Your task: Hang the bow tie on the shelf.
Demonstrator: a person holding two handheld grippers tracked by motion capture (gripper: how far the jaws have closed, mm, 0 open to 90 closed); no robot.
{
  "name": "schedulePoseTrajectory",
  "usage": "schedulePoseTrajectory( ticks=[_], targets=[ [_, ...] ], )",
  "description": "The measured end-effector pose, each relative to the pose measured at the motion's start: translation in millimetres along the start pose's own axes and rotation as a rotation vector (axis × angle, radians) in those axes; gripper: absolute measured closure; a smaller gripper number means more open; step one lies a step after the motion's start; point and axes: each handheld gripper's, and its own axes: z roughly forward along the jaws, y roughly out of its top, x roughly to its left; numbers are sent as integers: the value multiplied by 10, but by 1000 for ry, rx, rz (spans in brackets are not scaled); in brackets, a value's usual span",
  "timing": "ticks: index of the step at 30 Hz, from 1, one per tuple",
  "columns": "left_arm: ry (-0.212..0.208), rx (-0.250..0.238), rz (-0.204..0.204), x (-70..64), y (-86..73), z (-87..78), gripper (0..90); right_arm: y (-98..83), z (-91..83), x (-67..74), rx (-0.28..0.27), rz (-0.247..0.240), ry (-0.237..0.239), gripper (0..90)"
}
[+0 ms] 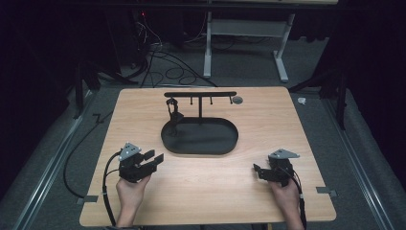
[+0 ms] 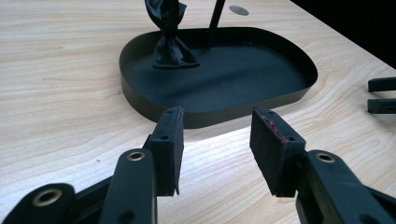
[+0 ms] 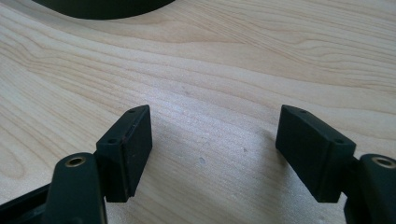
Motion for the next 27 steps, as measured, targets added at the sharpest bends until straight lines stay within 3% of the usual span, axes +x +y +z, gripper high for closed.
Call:
schedulePoseTrajectory(
  ticks=[27],
  targets=[
    [-9, 51, -8, -61, -197, 195, 542, -1, 0, 2, 0, 1, -1, 283]
  ],
)
